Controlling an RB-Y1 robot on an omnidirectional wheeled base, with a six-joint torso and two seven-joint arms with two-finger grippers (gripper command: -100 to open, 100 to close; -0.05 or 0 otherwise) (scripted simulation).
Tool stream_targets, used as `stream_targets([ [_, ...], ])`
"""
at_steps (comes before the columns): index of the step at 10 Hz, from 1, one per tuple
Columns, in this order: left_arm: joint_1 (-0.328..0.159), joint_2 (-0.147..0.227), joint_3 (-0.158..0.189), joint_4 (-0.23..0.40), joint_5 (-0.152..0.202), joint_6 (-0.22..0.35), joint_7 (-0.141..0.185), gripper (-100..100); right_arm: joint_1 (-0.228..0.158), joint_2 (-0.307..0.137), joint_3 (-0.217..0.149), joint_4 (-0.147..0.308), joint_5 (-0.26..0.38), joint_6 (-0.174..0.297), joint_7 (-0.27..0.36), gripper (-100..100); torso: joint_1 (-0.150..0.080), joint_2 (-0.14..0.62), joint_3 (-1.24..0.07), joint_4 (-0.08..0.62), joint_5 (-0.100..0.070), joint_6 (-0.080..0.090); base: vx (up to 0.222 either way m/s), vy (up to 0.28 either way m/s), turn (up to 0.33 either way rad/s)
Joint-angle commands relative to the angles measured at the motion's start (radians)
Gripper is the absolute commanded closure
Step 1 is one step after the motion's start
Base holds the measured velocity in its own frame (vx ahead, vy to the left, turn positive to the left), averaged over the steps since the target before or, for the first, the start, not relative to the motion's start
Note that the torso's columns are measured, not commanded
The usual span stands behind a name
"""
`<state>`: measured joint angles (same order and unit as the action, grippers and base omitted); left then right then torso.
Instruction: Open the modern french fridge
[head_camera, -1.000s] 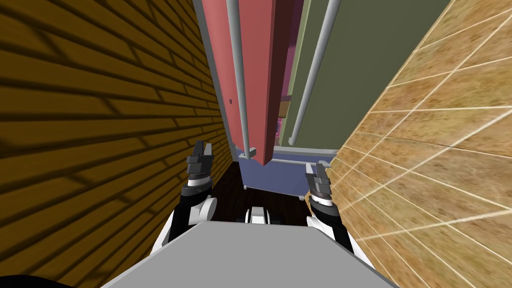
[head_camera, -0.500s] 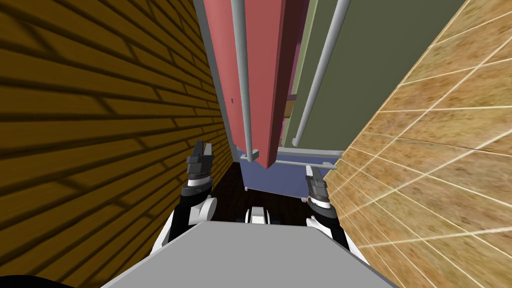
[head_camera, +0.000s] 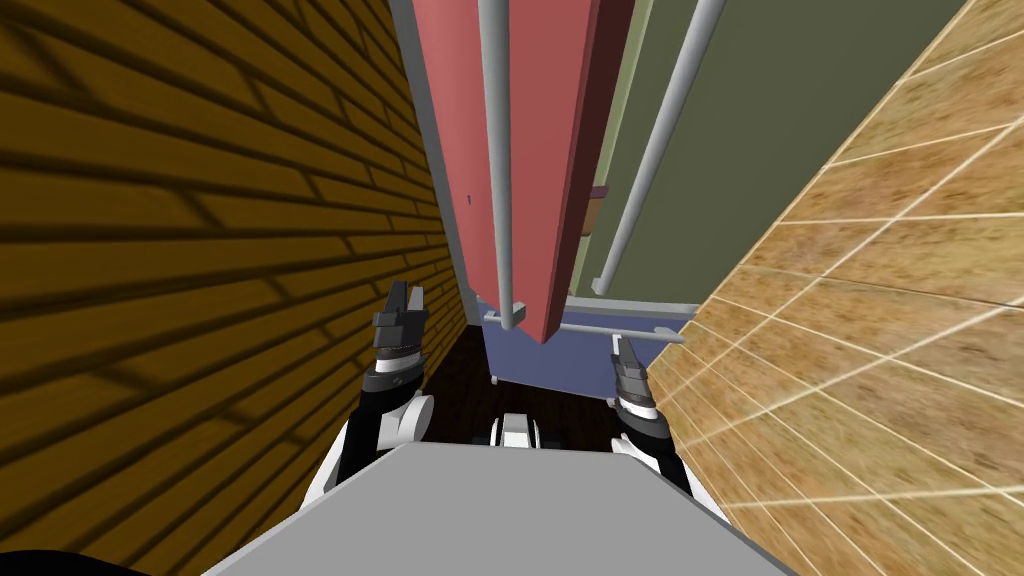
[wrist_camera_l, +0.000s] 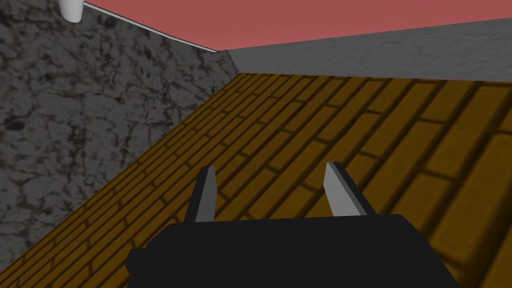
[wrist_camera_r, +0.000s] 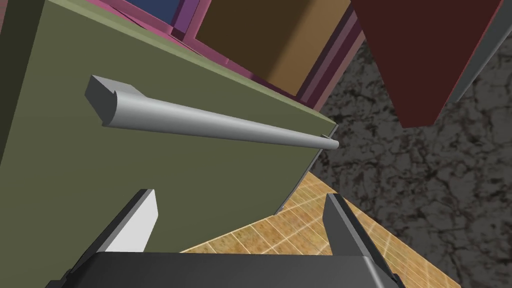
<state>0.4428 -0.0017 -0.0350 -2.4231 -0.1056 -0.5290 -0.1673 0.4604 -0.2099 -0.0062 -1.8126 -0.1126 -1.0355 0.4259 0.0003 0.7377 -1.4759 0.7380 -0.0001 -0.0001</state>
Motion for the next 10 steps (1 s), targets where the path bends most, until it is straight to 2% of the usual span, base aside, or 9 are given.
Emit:
stream_targets([
  [1, 0.000, 0.000, 0.000, 0.000, 0.000, 0.000, 0.000, 0, -0.003, -0.004, 0.003, 0.028, 0.001, -0.025, 0.071, -100, 0.000, 0.000, 0.000, 0.000, 0.000, 0.000, 0.017, 0.036, -0.001],
  [2, 0.000, 0.000, 0.000, 0.000, 0.000, 0.000, 0.000, 0, -0.016, -0.010, 0.007, 0.078, 0.002, -0.070, 0.104, -100, -0.001, 0.002, 0.001, 0.000, 0.000, 0.000, 0.043, 0.068, 0.001],
  [4, 0.000, 0.000, 0.000, 0.000, 0.000, 0.000, 0.000, 0, -0.016, -0.010, 0.007, 0.086, 0.002, -0.070, 0.159, -100, 0.001, -0.001, -0.001, 0.000, 0.000, 0.000, 0.043, 0.055, -0.002],
  [5, 0.000, 0.000, 0.000, 0.000, 0.000, 0.000, 0.000, 0, -0.030, -0.014, 0.010, 0.133, 0.004, -0.113, 0.190, -100, -0.002, 0.001, 0.000, 0.000, 0.000, 0.000, 0.054, 0.063, 0.002],
  [7, 0.000, 0.000, 0.000, 0.000, 0.000, 0.000, 0.000, 0, -0.030, -0.014, 0.010, 0.146, 0.004, -0.113, 0.247, -100, 0.000, 0.000, 0.000, 0.000, 0.000, 0.000, 0.042, 0.054, -0.001],
  [8, 0.000, 0.000, 0.000, 0.000, 0.000, 0.000, 0.000, 0, -0.045, -0.017, 0.013, 0.192, 0.006, -0.155, 0.276, -100, -0.001, 0.001, 0.001, 0.000, 0.000, 0.000, 0.055, 0.077, 0.002],
  [10, 0.000, 0.000, 0.000, 0.000, 0.000, 0.000, 0.000, 0, -0.045, -0.017, 0.013, 0.207, 0.006, -0.155, 0.335, -100, 0.001, -0.001, -0.001, 0.000, 0.001, 0.000, 0.049, 0.059, -0.001],
])
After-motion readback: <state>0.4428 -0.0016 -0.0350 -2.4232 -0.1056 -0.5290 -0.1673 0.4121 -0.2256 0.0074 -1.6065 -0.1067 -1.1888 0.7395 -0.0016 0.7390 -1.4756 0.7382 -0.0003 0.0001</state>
